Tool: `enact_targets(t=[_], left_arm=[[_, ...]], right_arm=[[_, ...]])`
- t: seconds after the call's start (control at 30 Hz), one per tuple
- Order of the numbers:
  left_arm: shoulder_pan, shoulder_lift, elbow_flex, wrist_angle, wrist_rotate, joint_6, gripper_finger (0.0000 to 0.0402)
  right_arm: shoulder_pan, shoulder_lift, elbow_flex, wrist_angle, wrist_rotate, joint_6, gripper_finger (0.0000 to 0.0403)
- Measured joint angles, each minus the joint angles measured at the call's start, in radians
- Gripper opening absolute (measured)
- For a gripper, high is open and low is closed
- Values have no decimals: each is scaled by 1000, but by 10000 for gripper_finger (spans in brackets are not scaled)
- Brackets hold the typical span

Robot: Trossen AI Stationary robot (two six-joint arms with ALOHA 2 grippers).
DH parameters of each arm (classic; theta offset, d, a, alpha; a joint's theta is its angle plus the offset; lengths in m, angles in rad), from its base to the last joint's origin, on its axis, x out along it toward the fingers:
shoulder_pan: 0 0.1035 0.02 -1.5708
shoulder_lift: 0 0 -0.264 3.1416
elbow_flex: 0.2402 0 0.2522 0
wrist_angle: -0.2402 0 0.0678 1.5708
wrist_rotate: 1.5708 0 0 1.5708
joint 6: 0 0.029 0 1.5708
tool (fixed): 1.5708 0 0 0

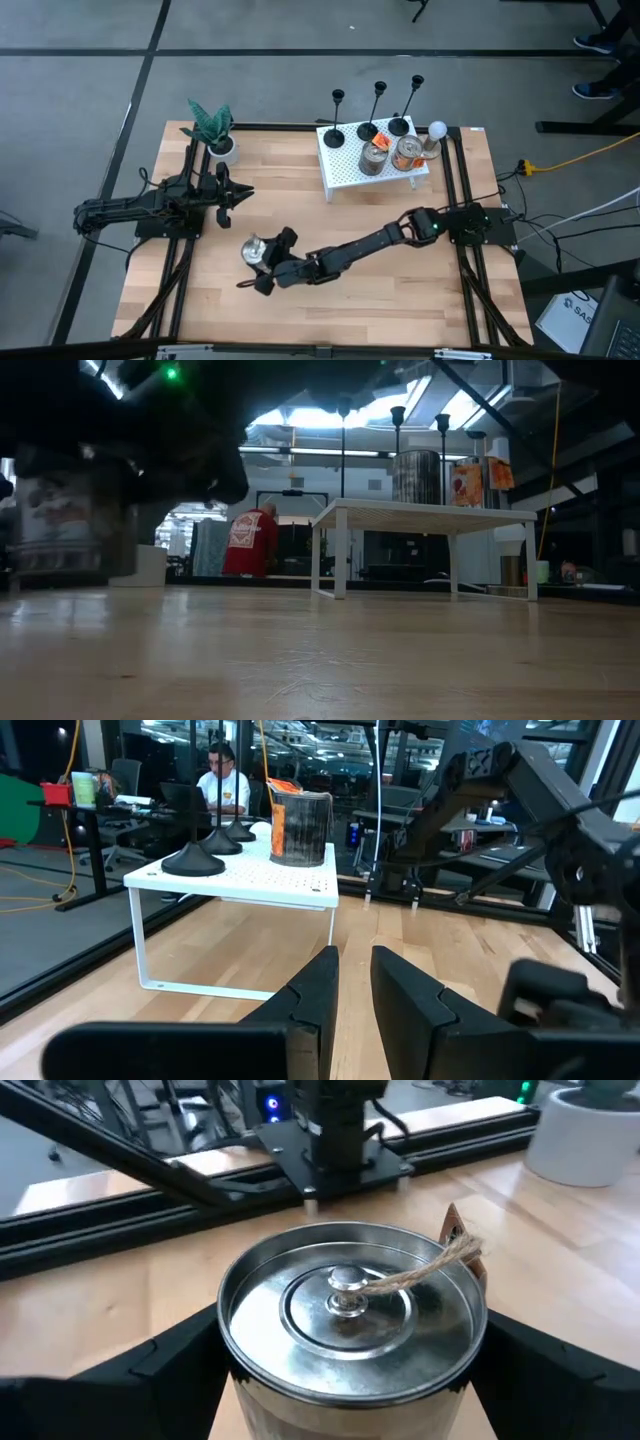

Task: Pick & Place candle stick holders
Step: Put the brown scented candle on the shelf

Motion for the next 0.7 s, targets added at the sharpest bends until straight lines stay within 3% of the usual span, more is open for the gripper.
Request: enact_targets(t=[0.13, 0.7], left_arm=[[0, 0, 0, 0, 0, 0, 59], [0, 0, 0, 0, 0, 0, 59]], right_arm=[[-8, -39, 0, -43, 30, 0, 342], [-8, -197, 2, -333, 383, 78, 342]])
